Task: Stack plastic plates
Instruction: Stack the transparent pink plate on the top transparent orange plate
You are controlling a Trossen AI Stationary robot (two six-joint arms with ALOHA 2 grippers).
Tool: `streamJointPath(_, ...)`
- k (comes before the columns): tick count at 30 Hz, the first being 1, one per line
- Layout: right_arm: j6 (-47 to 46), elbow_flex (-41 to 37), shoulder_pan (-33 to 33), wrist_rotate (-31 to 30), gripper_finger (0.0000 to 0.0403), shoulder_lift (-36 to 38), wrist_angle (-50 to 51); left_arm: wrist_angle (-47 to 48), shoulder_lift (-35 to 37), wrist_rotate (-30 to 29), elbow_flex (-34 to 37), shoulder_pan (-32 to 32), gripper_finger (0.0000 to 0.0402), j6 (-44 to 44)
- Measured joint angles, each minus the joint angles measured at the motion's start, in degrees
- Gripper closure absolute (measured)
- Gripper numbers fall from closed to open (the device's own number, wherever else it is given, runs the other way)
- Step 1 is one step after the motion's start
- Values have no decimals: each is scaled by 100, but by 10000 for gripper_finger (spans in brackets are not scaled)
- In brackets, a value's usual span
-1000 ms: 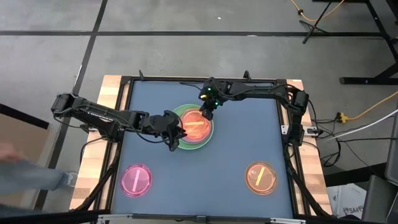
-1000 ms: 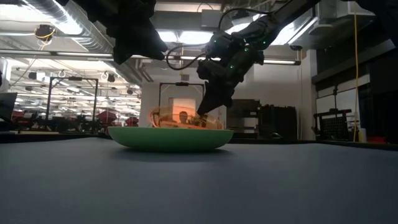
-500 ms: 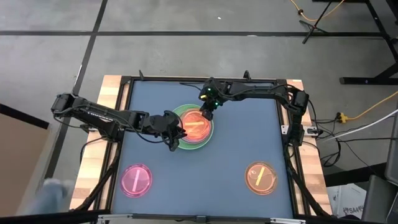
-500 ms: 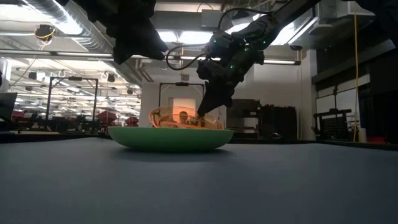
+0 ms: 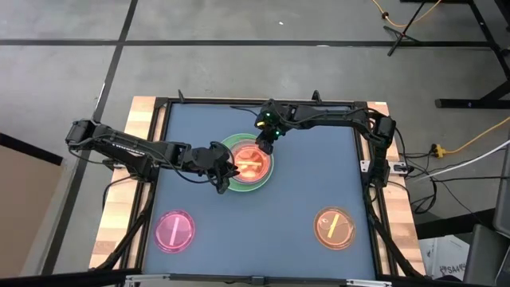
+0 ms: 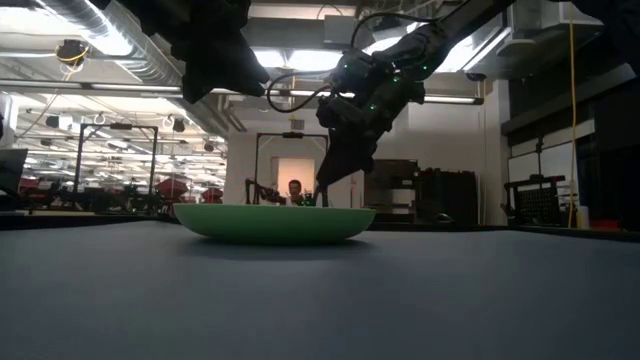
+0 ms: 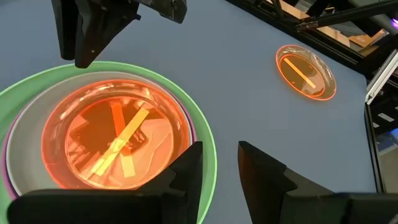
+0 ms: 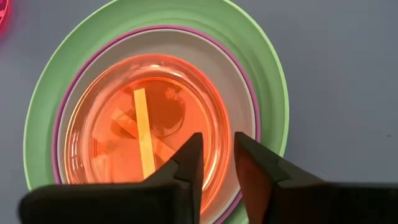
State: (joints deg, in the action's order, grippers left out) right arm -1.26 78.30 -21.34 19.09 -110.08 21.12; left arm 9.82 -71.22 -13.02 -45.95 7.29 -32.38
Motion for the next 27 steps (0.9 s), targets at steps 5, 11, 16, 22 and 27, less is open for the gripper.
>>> streamJointPath(5,2,0,0,0,303,0,0,0,0,1,0,0,307,0)
streamJointPath(11,2,0,0,0,302,0,0,0,0,1,0,0,307,-2)
streamJointPath(16,2,0,0,0,302,0,0,0,0,83,0,-2,307,-7)
streamJointPath(22,4,0,0,0,301,4,-2,9,0,222,0,0,307,3)
streamJointPath(27,26,0,0,0,301,19,2,273,0,428,0,-4,307,11)
